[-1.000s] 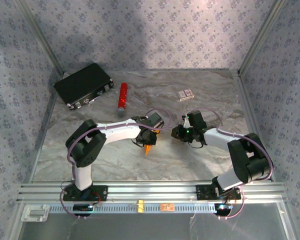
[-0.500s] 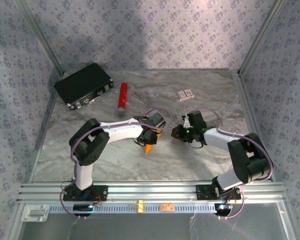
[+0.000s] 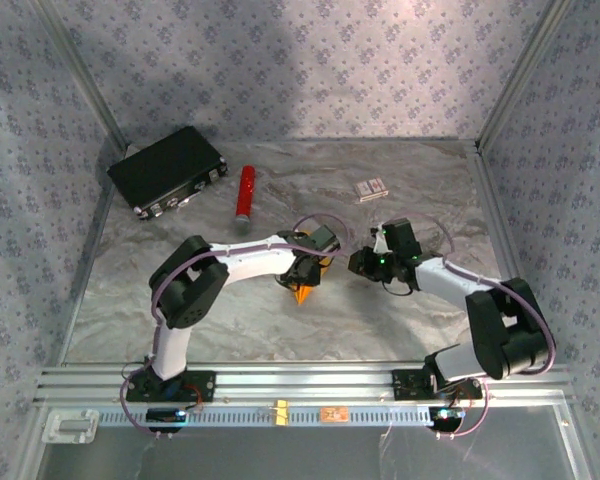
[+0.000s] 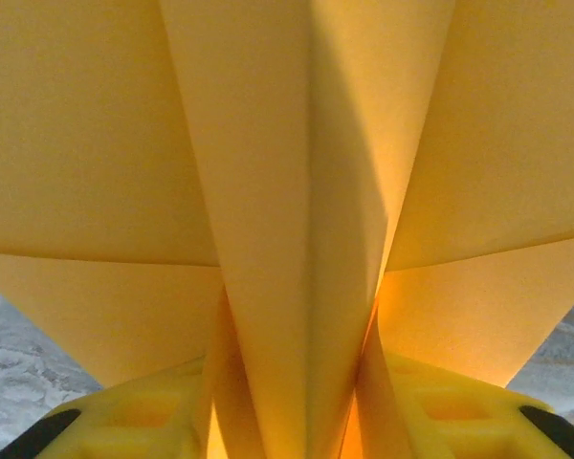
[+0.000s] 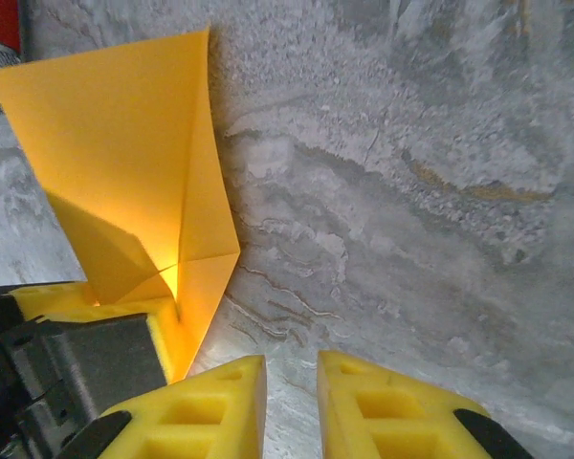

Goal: Fold a paper plane with a square sheet of paper (pick it up from the middle)
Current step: Place the paper plane at the center of the table.

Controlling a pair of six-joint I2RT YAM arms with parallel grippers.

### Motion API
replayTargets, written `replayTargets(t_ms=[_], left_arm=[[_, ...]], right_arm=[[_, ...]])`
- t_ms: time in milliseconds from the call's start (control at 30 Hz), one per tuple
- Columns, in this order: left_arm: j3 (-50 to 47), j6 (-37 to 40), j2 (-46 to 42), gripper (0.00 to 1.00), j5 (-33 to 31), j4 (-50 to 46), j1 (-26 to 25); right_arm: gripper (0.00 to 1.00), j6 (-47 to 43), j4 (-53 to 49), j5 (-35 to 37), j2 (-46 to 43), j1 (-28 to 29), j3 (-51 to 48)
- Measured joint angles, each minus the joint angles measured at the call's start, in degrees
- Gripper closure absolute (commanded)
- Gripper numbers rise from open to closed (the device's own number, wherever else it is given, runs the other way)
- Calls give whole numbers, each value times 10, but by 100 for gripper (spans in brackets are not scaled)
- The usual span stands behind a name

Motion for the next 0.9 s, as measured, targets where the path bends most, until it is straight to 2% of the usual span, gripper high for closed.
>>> replayTargets(t_ms=[233, 333, 533, 633, 800, 867, 900], left_arm=[[30, -27, 17, 59, -21, -28, -10], [38, -34, 18, 54, -26, -40, -13], [50, -38, 3, 51, -37, -55, -12], [50, -38, -23, 49, -42, -60, -13], [49, -30, -87, 46, -64, -59, -13], [39, -15, -123, 40, -83, -49, -12], [30, -10, -138, 36, -92, -45, -12]], right_arm=[[77, -22, -23, -7, -39, -24, -3], [76, -32, -39, -6, -54, -30, -3], [71, -57, -79, 26, -101, -42, -3], [65, -70, -101, 63, -132, -50, -3], [44, -98, -133, 161, -205, -68, -3], [33, -108, -132, 218, -248, -78, -7], [31, -113, -125, 247, -269, -82, -12]])
